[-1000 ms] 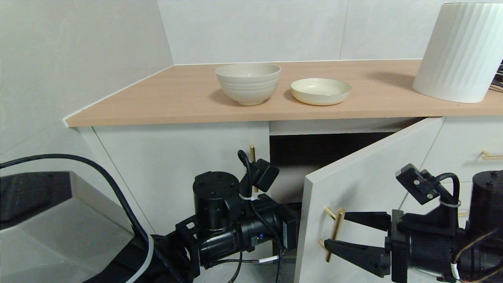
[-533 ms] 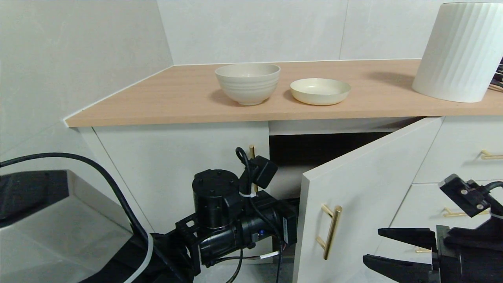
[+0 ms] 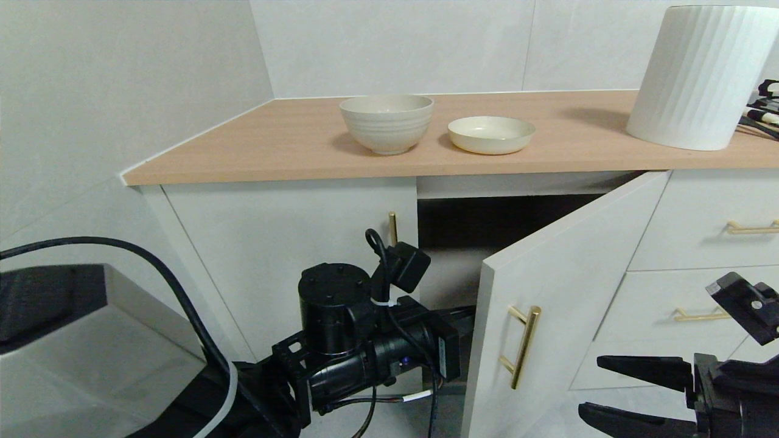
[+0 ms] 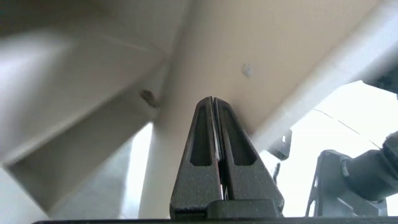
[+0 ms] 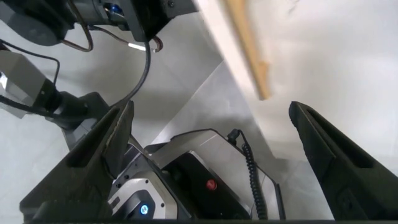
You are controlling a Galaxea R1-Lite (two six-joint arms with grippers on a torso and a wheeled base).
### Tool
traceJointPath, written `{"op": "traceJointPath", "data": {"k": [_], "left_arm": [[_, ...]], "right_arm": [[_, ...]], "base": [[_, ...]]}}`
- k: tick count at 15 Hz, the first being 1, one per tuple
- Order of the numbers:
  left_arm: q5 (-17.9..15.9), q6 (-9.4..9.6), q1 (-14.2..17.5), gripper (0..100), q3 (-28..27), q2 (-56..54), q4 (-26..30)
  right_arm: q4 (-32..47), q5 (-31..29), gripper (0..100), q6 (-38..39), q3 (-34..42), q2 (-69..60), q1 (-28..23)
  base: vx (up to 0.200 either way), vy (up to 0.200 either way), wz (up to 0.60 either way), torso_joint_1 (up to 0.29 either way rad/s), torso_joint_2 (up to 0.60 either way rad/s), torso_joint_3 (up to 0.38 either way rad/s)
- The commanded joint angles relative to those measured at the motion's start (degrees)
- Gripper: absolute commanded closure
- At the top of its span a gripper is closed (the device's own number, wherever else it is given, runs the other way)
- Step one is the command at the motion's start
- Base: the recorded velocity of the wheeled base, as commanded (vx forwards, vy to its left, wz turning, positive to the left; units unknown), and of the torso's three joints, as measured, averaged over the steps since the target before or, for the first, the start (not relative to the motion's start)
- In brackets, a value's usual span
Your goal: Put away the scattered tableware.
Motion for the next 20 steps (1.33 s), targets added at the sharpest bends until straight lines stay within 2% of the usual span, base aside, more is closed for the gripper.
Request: {"op": "traceJointPath", "data": {"k": [1,6,10,13,17,20], "left_arm": [[0.0,-0.01,0.1,100,-0.6,0.5,0.0],[0.8,0.08,0.4,100,-5.3,3.1,0.6],[0.8,0.08,0.4,100,-6.6,3.5,1.3],[0.8,0.08,0.3,100,-8.5,3.5,2.8],[1.0,0.08,0.2,100,-12.6,4.5,6.2],[5.3,0.08,-0.4,100,-14.6,6.0,7.8]], "right_arm": [[0.0,0.0,0,0.0,0.2,0.0,0.1],[0.0,0.0,0,-0.1,0.7,-0.8,0.1],[0.0,0.0,0,-0.1,0.7,-1.1,0.1],[0.0,0.0,0,-0.1,0.7,-1.4,0.2],[0.0,0.1,0,-0.1,0.6,-2.3,0.2],[0.0,0.3,0,-0.1,0.6,-3.6,1.2]], "base": [[0.0,0.0,0.0,0.0,0.0,0.0],[0.0,0.0,0.0,0.0,0.0,0.0],[0.0,0.0,0.0,0.0,0.0,0.0],[-0.2,0.0,0.0,0.01,0.0,0.001],[0.0,0.0,0.0,0.0,0.0,0.0],[0.0,0.0,0.0,0.0,0.0,0.0]]}}
